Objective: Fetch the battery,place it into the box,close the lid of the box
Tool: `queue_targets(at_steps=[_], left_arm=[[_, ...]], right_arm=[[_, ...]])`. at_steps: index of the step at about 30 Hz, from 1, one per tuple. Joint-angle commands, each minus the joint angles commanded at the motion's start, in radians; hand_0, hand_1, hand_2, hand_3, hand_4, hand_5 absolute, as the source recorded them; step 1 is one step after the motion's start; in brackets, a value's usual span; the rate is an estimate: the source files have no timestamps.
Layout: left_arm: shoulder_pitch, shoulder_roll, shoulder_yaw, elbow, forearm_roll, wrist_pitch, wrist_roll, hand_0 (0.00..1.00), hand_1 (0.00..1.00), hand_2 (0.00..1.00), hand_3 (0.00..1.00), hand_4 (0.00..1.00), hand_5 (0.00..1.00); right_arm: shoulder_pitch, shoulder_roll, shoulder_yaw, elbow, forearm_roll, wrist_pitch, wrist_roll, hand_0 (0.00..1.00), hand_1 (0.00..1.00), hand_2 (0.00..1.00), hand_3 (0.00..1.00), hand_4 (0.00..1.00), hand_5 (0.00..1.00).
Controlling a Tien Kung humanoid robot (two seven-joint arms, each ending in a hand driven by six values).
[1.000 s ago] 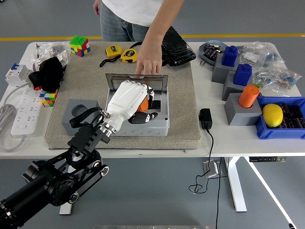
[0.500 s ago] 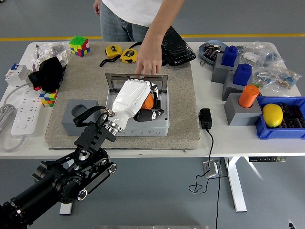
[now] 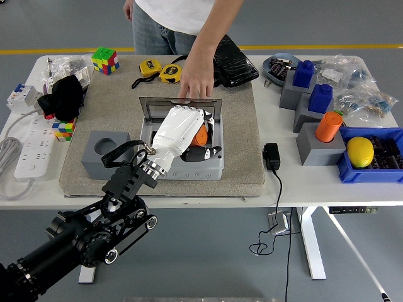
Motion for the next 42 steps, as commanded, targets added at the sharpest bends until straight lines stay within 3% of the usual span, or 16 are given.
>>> queue_targets(at_steps=[19, 25, 42], left_arm=[[-0.039, 0.000, 0.084, 0.062, -0.065, 0.007, -0.015, 0.050, 0.002, 0.063, 0.060, 0.843, 0.102], [-0.060, 0.000, 0.086, 0.096, -0.090, 0.010, -0.022, 0.052, 0.002, 0.064, 0.060, 0.842, 0.103], [-0.070, 0.000, 0.088, 0.102, -0.094, 0.013, -0.027, 0.052, 0.002, 0.064, 0.061, 0.841, 0.105]], right_arm=[[0.002, -0.001, -0.005, 0.000, 0.003, -0.001, -0.001, 0.822, 0.780, 0.758, 0.794, 0.998, 0.998], [0.003, -0.001, -0.006, 0.000, 0.002, -0.001, -0.002, 0.822, 0.780, 0.757, 0.794, 0.998, 0.998], [0.005, 0.000, -0.007, 0.000, 0.003, -0.002, -0.002, 0.822, 0.780, 0.757, 0.794, 0.998, 0.998]])
